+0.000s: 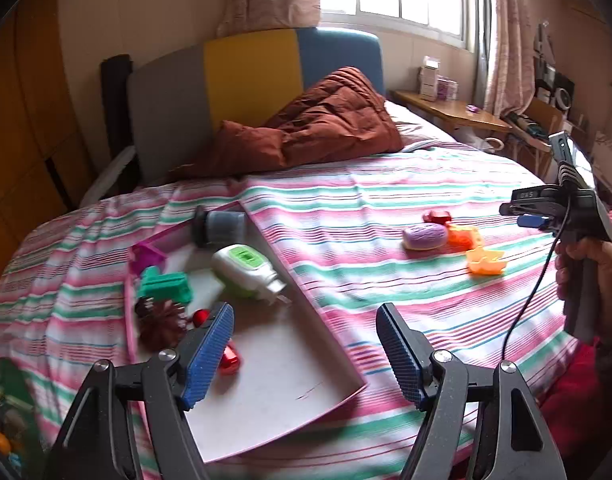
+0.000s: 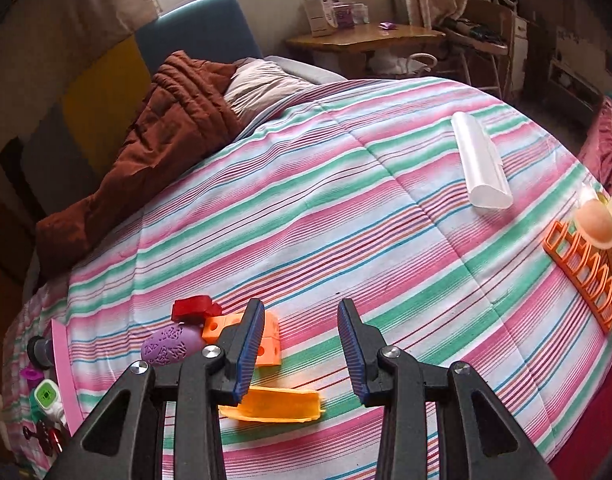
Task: Organize rigid objects
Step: 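Move both grippers back from the tray toward the remaining toys, then grasp the purple egg-shaped toy with the left gripper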
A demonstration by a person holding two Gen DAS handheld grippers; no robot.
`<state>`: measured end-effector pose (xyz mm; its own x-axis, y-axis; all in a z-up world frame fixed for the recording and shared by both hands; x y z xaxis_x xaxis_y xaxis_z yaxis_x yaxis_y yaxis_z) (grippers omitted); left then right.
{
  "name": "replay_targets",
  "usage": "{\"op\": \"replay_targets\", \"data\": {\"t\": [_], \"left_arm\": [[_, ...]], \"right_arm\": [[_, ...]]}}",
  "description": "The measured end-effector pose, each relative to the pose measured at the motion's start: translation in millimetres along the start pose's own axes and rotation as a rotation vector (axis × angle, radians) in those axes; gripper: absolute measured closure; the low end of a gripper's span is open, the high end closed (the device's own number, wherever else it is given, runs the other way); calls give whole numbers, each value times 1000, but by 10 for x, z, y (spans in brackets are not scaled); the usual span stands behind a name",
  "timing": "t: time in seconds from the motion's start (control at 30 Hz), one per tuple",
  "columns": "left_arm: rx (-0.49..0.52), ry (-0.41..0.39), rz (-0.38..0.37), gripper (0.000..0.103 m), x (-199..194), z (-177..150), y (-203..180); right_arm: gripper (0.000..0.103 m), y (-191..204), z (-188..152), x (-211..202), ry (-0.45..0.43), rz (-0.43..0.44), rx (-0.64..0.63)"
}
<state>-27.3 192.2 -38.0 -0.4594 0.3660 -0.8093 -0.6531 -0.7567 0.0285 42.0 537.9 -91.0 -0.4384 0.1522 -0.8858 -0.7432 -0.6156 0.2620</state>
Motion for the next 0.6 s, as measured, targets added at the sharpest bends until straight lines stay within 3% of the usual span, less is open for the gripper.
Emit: {"op": "replay_targets", "data": {"t": [0.23,0.33,0.4,0.6], "left_arm": [[98,49,-62,28,369,255,-478],[186,84,-62,22,619,358,-704],[222,115,-72,12,808,440,-810],[291,169,-141,11,1297,707,-1094]], "right_arm": [[65,-136,8,76,64,59,93],[65,-100,3,83,73,76,87],[65,-86,0,81,77,82,83],[65,-81,-3,101,98,111,93]]}}
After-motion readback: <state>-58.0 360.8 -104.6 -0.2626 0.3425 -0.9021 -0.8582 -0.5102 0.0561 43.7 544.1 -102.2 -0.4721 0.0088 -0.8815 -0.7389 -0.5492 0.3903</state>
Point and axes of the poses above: each gripper's, at about its wrist camera, not at the fingertips, and x roughly the way its jaws point, y to its left, z to its top, the point moved 6 cm from there along x, roughly the way its jaws point, and after that the axes turned 10 degrees about y, right-handed, at the moved point
